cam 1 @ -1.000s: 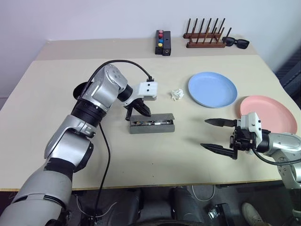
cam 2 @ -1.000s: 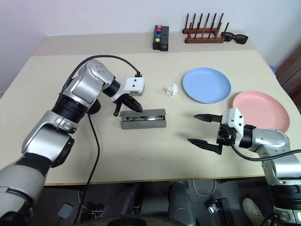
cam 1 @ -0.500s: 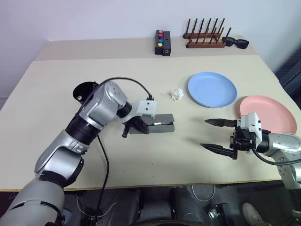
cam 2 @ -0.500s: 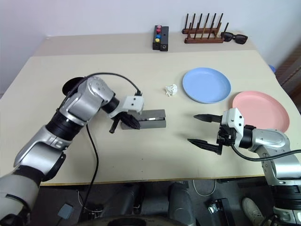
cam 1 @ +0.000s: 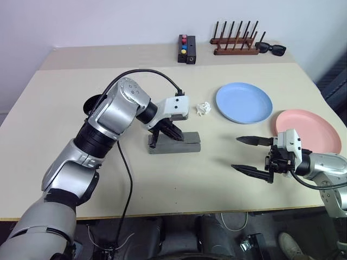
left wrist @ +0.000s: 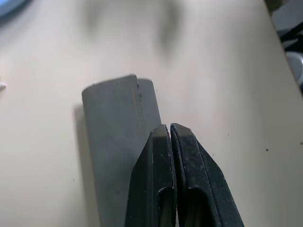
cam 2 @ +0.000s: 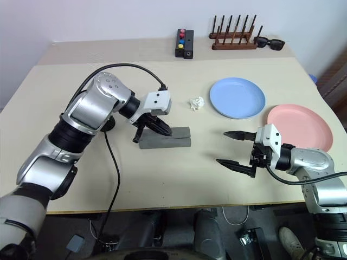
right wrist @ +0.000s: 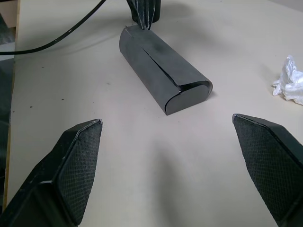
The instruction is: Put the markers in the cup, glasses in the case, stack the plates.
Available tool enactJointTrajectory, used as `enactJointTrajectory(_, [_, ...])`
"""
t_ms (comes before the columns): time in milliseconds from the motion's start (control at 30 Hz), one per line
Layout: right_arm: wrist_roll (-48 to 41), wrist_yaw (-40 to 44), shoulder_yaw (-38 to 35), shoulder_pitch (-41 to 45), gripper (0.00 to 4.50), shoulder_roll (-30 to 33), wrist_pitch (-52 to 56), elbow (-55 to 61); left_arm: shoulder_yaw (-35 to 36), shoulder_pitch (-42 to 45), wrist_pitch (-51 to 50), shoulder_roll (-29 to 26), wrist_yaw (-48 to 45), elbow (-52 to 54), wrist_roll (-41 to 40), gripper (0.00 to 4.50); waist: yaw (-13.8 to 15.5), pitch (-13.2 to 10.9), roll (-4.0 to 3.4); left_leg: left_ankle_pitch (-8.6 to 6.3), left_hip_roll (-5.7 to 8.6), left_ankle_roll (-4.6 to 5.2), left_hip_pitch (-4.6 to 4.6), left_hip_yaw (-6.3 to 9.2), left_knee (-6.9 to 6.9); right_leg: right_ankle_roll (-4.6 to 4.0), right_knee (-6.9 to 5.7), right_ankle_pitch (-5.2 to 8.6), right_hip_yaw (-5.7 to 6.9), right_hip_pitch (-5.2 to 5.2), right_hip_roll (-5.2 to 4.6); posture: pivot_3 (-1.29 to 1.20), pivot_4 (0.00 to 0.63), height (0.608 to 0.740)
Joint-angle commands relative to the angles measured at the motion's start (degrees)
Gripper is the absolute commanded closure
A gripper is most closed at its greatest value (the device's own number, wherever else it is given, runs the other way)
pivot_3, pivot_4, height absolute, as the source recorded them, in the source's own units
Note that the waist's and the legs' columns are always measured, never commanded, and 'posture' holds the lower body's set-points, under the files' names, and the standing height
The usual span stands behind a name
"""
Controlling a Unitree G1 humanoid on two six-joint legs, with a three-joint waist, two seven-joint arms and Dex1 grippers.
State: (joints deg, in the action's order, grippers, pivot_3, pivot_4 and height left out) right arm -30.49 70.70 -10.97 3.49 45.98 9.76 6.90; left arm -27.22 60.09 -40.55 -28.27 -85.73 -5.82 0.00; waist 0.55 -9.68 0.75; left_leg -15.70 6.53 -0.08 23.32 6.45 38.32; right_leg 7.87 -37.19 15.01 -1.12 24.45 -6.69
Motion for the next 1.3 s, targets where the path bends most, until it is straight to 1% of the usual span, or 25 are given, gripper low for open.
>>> enactJointTrajectory(33, [-0.5, -0.2, -0.8, 1.1, 0.0, 0.2, 0.0, 0.8, 1.1, 2.7, 0.8, 1.3, 3.9, -2.4, 0.3, 4.45, 0.2, 0.0, 0.0, 0.0, 0.0, 0.0, 0.0, 0.0, 0.01, 0.0, 0.0, 0.0, 0.0, 0.0, 0.0, 0.0, 0.15, 0.74])
enactJointTrajectory(200, [-0.4, -0.9, -0.4, 0.9, 0.0, -0.2, 0.2, 1.4, -2.5, 0.7, 5.8, 3.3, 10.4, -6.6, 4.1, 4.45, 0.1, 0.0, 0.01, 0.0, 0.02, 0.0, 0.0, 0.0, 0.01, 0.0, 0.01, 0.0, 0.0, -0.02, -0.01, 0.0, 0.15, 0.74])
enactJointTrajectory(300, [-0.3, -1.2, -0.4, 0.8, 0.0, -0.2, 0.4, 1.6, -4.5, -1.5, 6.1, 3.9, 11.4, -7.5, 4.9, 4.45, 0.1, 0.0, 0.0, 0.0, 0.01, 0.0, 0.0, 0.0, 0.0, 0.0, 0.0, 0.0, 0.0, -0.01, -0.01, 0.0, 0.15, 0.74])
enactJointTrajectory(400, [-0.2, -1.9, -0.6, 0.6, 0.0, -0.2, 0.4, 1.7, -7.1, -4.8, 6.5, 3.3, 11.2, -6.1, 6.3, 4.45, 0.1, 0.0, 0.0, 0.0, 0.0, 0.0, -0.01, 0.0, -0.01, 0.0, 0.0, 0.0, -0.01, 0.0, -0.01, 0.0, 0.15, 0.74])
enactJointTrajectory(500, [0.0, -3.1, -1.1, 0.7, 0.0, -0.7, -0.1, 1.6, -6.6, -5.8, 6.0, 2.7, 11.1, -4.3, 5.8, 4.45, 0.2, 0.0, -0.04, 0.0, 0.01, 0.0, -0.04, -0.01, 0.0, 0.0, 0.01, 0.0, -0.02, -0.05, -0.02, 0.0, 0.15, 0.74])
enactJointTrajectory(600, [1.5, -7.0, -1.5, 2.0, 0.0, -1.4, -0.1, 1.0, -3.3, -5.1, 6.3, 3.3, 12.7, -3.9, 4.4, 4.45, 0.1, 0.0, -0.04, 0.0, 0.01, 0.0, -0.05, 0.0, 0.0, 0.0, 0.0, 0.0, -0.02, -0.06, -0.01, 0.0, 0.15, 0.74])
enactJointTrajectory(733, [4.2, -15.3, -1.8, 6.3, 0.0, -2.5, 2.7, 0.0, 11.0, 1.6, 7.7, 9.0, 24.1, -9.1, -1.5, 4.45, 0.3, 0.0, 0.01, 0.01, 0.02, -0.01, -0.02, 0.0, 0.03, 0.0, -0.01, 0.0, -0.02, -0.04, -0.02, 0.0, 0.15, 0.74])
enactJointTrajectory(833, [7.0, -19.1, -2.0, 8.4, 0.0, -2.4, 2.5, -1.9, 17.7, 4.7, 9.4, 11.5, 30.2, -11.3, -4.6, 4.45, 0.2, 0.0, 0.04, 0.01, 0.02, -0.02, 0.06, 0.03, 0.06, 0.0, -0.01, 0.0, 0.01, 0.06, -0.03, 0.0, 0.15, 0.74])
enactJointTrajectory(933, [9.4, -22.1, -1.6, 10.8, 0.0, -2.0, 2.8, -3.7, 22.6, 6.1, 10.6, 13.6, 35.4, -10.7, -7.1, 4.45, 0.1, 0.0, -0.01, 0.01, 0.02, -0.02, 0.06, 0.0, -0.04, 0.0, 0.02, 0.0, 0.01, 0.09, -0.06, 0.0, 0.15, 0.74])
enactJointTrajectory(967, [10.1, -23.1, -1.5, 11.9, 0.0, -1.8, 3.5, -4.5, 24.6, 6.0, 12.7, 15.2, 39.0, -10.2, -7.6, 4.45, 0.1, 0.0, -0.01, 0.01, 0.02, -0.02, 0.05, 0.0, -0.04, 0.0, 0.02, 0.0, 0.0, 0.1, -0.06, 0.0, 0.15, 0.74])
enactJointTrajectory(1100, [13.2, -26.3, -1.1, 15.8, 0.0, -1.5, 3.5, -9.1, 27.7, 3.9, 19.7, 20.1, 48.7, -8.6, -7.7, 4.45, 0.2, 0.0, -0.01, 0.02, 0.03, -0.04, 0.05, -0.02, 0.01, 0.0, -0.01, 0.0, -0.01, 0.1, -0.06, 0.0, 0.15, 0.74])
enactJointTrajectory(1167, [14.4, -26.9, -0.6, 18.8, 0.0, -1.3, 3.6, -13.2, 26.8, 1.8, 23.5, 22.6, 52.4, -8.9, -6.3, 4.45, 0.2, 0.0, -0.01, 0.02, 0.03, -0.04, 0.05, -0.02, 0.01, 0.0, -0.01, 0.0, -0.01, 0.09, -0.06, 0.0, 0.15, 0.74])
enactJointTrajectory(1233, [15.3, -27.7, -0.6, 21.4, 0.0, -1.3, 3.7, -16.6, 24.7, -0.7, 24.8, 24.2, 53.6, -9.0, -5.6, 4.45, 0.2, 0.0, -0.01, 0.02, 0.05, -0.04, 0.05, -0.04, -0.01, 0.0, 0.0, -0.01, -0.02, 0.09, -0.07, 0.0, 0.15, 0.74])
enactJointTrajectory(1300, [16.5, -27.9, -0.1, 23.0, 0.0, -0.9, 3.3, -18.9, 23.8, -2.6, 23.2, 25.1, 52.7, -8.3, -7.0, 4.45, 0.1, 0.0, -0.01, 0.02, 0.05, -0.04, 0.04, -0.05, -0.02, 0.0, 0.0, -0.01, -0.02, 0.09, -0.07, 0.0, 0.15, 0.74])
